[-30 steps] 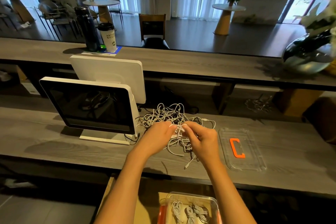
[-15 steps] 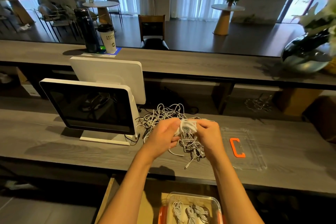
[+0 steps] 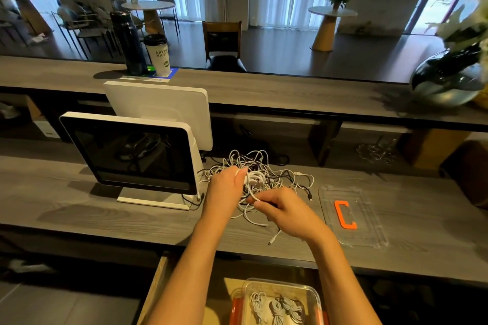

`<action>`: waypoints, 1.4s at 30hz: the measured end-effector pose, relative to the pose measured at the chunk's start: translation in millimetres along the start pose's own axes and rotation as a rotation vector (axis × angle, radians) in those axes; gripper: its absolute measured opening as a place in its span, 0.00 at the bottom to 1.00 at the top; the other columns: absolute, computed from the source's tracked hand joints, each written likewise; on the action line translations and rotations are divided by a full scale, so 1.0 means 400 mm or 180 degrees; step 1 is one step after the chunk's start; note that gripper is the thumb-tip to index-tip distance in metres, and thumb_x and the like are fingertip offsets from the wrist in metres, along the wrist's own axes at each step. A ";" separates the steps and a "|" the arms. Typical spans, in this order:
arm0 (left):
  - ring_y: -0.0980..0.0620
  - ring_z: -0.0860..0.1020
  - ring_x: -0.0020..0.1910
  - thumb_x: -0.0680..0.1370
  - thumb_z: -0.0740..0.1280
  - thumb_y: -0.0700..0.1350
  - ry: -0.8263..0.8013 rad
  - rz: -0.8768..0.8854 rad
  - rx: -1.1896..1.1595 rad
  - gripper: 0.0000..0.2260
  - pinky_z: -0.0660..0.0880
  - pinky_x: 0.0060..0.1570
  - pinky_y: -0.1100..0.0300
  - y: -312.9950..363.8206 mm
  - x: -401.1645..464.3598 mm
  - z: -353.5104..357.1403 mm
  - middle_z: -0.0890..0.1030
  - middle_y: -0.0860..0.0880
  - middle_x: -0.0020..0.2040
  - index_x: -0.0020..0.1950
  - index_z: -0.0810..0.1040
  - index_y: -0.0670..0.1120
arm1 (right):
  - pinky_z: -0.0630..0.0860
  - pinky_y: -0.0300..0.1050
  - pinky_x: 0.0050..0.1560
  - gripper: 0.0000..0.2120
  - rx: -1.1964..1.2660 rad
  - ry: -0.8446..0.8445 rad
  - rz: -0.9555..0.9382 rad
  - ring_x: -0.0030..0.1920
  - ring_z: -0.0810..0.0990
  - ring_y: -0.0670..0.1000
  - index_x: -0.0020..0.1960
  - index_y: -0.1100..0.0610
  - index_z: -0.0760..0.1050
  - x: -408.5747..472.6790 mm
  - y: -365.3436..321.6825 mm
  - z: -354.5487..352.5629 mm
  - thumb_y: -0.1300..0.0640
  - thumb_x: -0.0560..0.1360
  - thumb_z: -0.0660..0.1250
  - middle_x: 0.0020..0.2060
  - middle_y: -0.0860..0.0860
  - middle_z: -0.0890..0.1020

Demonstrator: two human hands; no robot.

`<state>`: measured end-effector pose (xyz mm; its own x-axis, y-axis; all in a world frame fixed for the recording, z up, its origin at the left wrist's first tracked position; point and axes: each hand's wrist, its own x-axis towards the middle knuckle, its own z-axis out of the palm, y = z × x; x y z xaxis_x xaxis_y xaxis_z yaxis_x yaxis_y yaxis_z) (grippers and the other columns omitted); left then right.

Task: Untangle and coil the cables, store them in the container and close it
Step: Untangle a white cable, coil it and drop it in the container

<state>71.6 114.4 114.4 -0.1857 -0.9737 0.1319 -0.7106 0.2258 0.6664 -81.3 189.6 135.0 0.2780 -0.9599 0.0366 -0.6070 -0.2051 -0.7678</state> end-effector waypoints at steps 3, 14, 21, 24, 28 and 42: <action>0.46 0.70 0.38 0.85 0.58 0.49 -0.0465 0.0131 0.0119 0.18 0.65 0.40 0.51 0.002 0.005 -0.015 0.70 0.49 0.34 0.35 0.67 0.47 | 0.72 0.44 0.38 0.12 -0.0581 0.0092 -0.0054 0.34 0.76 0.50 0.49 0.58 0.81 -0.007 -0.004 -0.016 0.54 0.83 0.61 0.33 0.52 0.79; 0.55 0.67 0.25 0.85 0.56 0.50 -0.1638 0.0823 -0.1131 0.20 0.66 0.28 0.63 0.051 -0.052 -0.068 0.70 0.48 0.31 0.43 0.72 0.36 | 0.80 0.43 0.40 0.03 0.1325 0.1775 0.0287 0.39 0.84 0.52 0.42 0.55 0.86 -0.011 0.027 -0.051 0.62 0.72 0.75 0.36 0.51 0.86; 0.55 0.64 0.24 0.85 0.57 0.45 -0.0481 0.0118 -0.2246 0.18 0.60 0.24 0.61 0.063 -0.065 -0.021 0.66 0.54 0.26 0.42 0.72 0.34 | 0.63 0.40 0.29 0.22 0.1256 0.1236 0.0247 0.25 0.66 0.45 0.32 0.65 0.79 0.009 0.033 0.013 0.50 0.78 0.68 0.22 0.50 0.74; 0.52 0.68 0.26 0.84 0.59 0.46 0.0132 -0.0060 -0.1822 0.18 0.66 0.28 0.55 0.044 -0.056 0.008 0.69 0.51 0.27 0.36 0.72 0.42 | 0.64 0.36 0.31 0.19 0.1246 0.1006 0.0223 0.25 0.67 0.42 0.35 0.66 0.80 0.014 0.024 0.025 0.56 0.80 0.66 0.23 0.48 0.75; 0.54 0.66 0.28 0.84 0.59 0.46 0.0562 -0.0051 -0.1021 0.20 0.62 0.31 0.58 0.034 -0.049 0.009 0.67 0.50 0.28 0.31 0.65 0.48 | 0.66 0.38 0.31 0.15 0.1245 0.0517 0.0201 0.27 0.66 0.47 0.48 0.63 0.84 0.009 0.021 0.040 0.53 0.81 0.64 0.27 0.52 0.78; 0.47 0.70 0.35 0.85 0.58 0.50 -0.0532 0.0227 0.0139 0.19 0.60 0.36 0.53 -0.032 -0.014 0.000 0.69 0.50 0.31 0.34 0.65 0.48 | 0.74 0.33 0.35 0.06 0.0372 0.1123 0.0291 0.33 0.80 0.40 0.47 0.56 0.85 -0.009 0.027 -0.001 0.59 0.78 0.69 0.32 0.45 0.84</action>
<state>81.7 116.8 105.3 -0.3441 -0.9375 0.0515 -0.7198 0.2986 0.6266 -89.1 191.0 126.6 -0.0592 -0.9842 0.1668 -0.5228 -0.1118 -0.8451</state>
